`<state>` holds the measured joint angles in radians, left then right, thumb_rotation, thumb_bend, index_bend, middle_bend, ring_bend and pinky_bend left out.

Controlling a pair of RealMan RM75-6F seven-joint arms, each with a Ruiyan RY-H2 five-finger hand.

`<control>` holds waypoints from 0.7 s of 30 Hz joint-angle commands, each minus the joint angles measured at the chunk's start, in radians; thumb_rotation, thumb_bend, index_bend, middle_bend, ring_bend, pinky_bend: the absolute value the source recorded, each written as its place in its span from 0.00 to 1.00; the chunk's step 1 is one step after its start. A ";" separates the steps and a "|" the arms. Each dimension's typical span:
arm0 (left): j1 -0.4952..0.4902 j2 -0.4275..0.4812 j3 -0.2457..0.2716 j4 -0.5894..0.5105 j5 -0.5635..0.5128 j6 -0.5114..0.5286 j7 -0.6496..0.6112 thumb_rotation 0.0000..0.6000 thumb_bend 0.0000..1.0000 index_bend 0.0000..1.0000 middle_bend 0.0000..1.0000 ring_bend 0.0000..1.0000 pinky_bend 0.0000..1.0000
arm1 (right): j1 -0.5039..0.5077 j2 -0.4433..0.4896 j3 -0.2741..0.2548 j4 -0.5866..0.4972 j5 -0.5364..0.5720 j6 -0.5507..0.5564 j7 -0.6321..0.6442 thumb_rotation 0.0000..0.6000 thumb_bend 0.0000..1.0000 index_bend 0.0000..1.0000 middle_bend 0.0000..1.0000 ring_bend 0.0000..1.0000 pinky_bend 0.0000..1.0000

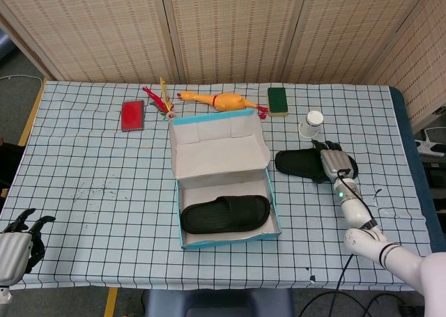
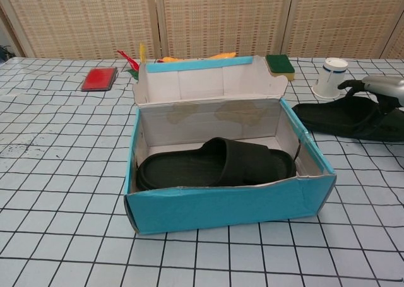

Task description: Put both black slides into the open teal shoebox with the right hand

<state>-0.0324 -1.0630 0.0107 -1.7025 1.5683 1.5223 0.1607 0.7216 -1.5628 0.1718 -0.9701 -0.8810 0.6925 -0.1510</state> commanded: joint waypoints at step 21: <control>-0.002 0.001 0.004 0.005 0.012 0.001 -0.008 1.00 0.64 0.30 0.12 0.13 0.37 | -0.002 -0.051 0.010 0.071 0.025 -0.032 -0.074 1.00 0.10 0.06 0.12 0.00 0.06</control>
<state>-0.0347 -1.0616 0.0146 -1.6972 1.5803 1.5231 0.1524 0.7208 -1.6137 0.1809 -0.8975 -0.8568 0.6547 -0.2217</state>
